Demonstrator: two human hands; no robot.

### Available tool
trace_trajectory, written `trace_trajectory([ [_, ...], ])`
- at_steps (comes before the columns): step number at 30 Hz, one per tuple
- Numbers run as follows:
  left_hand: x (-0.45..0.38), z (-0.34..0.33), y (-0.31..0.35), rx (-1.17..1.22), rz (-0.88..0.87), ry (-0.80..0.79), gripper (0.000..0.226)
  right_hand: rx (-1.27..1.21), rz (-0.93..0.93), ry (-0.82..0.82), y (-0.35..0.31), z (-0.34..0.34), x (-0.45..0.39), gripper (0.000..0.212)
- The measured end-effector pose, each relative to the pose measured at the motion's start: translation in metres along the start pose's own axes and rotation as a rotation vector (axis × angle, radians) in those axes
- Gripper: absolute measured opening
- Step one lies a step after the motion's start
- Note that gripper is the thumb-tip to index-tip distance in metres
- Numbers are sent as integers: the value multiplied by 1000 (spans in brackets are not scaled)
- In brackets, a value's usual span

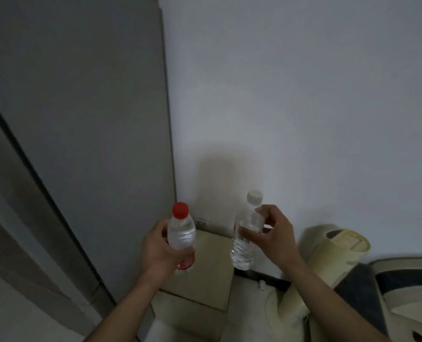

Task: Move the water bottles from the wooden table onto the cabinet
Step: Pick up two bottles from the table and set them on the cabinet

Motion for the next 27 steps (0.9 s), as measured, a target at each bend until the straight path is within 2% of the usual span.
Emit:
trace_trajectory([
  [7, -87, -28, -2, 62, 53, 13, 62, 42, -9, -51, 33, -19, -89, 60],
  [11, -123, -51, -14, 37, 78, -28, 57, 53, -70, -56, 58, -30, -119, 58],
  [17, -182, -94, -40, -12, 39, -133, 61, 64, -159, -11, 96, -53, -153, 50],
  [20, -216, -107, -54, -32, 5, -126, 63, 93, -193, 21, 111, -69, -167, 49],
  [27, -264, -131, -85, -3, 64, -126, 65, 182, -221, -4, 151, -93, -194, 59],
])
Point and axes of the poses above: each hand's wrist, its own x-axis away from the middle knuckle, its own z-axis out of the back of the hand, y = z × x, the point moved 8 cm from there along -x, towards the middle knuckle, and after that the axes turned 14 degrees about -x, right-handed, at the moved point
